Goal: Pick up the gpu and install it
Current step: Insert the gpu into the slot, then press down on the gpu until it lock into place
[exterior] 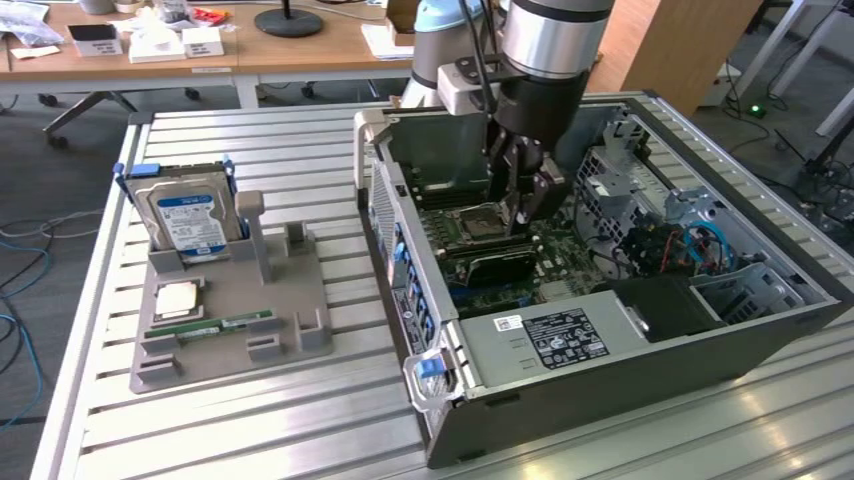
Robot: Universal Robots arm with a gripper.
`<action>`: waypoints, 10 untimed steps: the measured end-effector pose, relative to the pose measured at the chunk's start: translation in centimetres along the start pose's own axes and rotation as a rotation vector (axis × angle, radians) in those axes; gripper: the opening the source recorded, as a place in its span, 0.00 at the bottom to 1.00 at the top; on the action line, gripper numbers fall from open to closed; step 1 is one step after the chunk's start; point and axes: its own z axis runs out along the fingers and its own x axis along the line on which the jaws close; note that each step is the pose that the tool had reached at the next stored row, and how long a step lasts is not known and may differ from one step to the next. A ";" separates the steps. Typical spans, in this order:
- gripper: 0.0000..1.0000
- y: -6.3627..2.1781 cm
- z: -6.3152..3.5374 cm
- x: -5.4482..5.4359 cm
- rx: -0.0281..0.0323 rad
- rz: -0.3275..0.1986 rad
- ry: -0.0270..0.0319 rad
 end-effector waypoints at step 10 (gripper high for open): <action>0.64 -0.01 -0.24 0.0 0.0000 0.000 0.0000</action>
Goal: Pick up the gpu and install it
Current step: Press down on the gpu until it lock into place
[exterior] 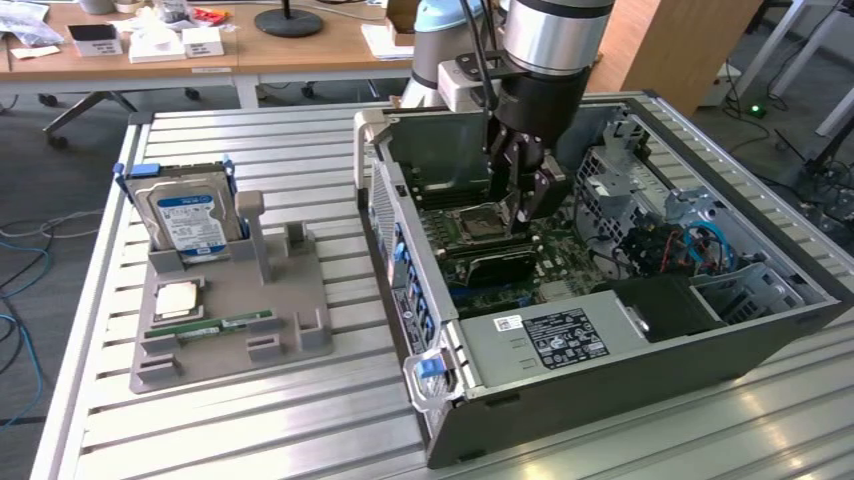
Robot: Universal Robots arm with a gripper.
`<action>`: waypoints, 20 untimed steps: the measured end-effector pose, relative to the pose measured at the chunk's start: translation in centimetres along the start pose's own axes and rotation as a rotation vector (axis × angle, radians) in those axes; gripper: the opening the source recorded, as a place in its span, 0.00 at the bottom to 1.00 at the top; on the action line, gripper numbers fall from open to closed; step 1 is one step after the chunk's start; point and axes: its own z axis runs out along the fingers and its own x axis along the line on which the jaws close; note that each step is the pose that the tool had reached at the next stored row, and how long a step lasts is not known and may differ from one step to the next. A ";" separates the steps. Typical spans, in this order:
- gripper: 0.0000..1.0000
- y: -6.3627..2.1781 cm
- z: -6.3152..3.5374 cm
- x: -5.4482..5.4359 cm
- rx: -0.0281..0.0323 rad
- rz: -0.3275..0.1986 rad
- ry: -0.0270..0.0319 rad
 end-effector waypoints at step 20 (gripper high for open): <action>0.15 0.00 0.00 0.0 0.0000 0.000 0.0000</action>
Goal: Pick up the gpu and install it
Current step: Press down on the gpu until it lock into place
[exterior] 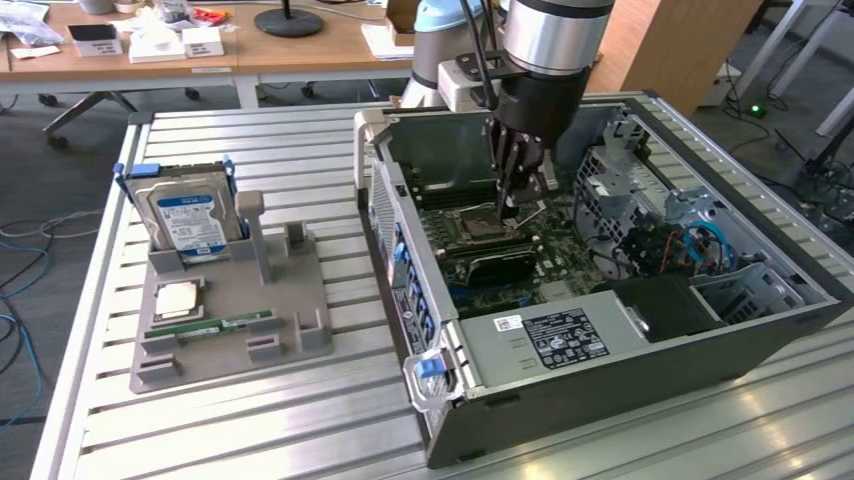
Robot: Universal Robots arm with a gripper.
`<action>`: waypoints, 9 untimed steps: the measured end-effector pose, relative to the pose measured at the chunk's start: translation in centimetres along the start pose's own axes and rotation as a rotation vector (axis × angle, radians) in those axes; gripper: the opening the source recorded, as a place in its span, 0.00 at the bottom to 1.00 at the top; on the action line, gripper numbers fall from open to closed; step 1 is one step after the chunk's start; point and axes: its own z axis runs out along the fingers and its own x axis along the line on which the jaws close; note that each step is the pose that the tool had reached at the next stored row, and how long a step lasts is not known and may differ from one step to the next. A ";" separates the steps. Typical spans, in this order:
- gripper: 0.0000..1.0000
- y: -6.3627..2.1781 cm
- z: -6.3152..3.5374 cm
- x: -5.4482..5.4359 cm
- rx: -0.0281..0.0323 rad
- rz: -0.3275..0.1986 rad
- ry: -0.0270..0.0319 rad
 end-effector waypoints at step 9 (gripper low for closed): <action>0.11 0.00 0.00 0.0 0.0000 0.000 -0.0002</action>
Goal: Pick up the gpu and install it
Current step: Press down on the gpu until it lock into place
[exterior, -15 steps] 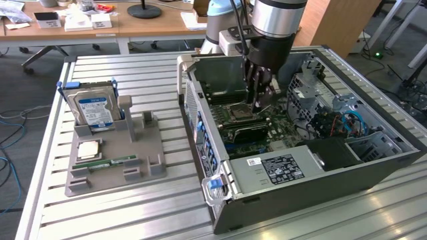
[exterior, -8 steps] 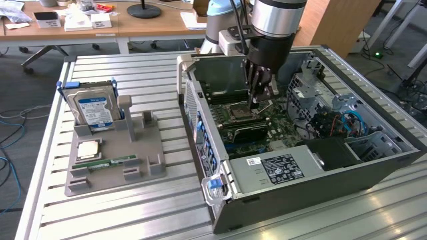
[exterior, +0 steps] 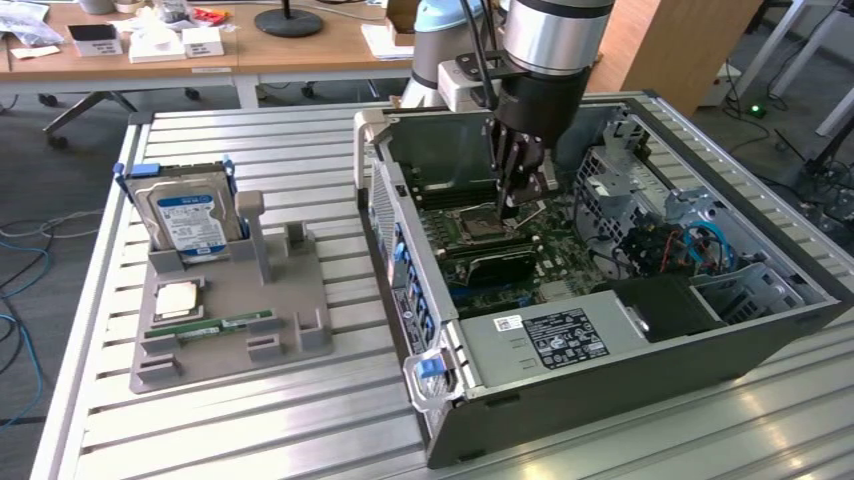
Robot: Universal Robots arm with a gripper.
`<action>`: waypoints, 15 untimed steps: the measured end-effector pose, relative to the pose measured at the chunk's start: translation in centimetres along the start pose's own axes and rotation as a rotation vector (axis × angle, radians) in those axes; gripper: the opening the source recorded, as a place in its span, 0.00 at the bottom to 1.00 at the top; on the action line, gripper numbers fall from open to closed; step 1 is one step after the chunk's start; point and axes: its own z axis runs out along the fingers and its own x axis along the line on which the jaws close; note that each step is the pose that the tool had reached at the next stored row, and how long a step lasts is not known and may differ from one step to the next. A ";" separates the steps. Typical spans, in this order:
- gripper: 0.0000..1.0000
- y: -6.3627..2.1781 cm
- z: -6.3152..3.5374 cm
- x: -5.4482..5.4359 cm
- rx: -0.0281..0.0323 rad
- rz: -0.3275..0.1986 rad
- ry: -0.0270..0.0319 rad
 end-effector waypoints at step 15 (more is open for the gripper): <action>0.11 -0.29 0.02 0.0 -0.0013 0.030 -0.0214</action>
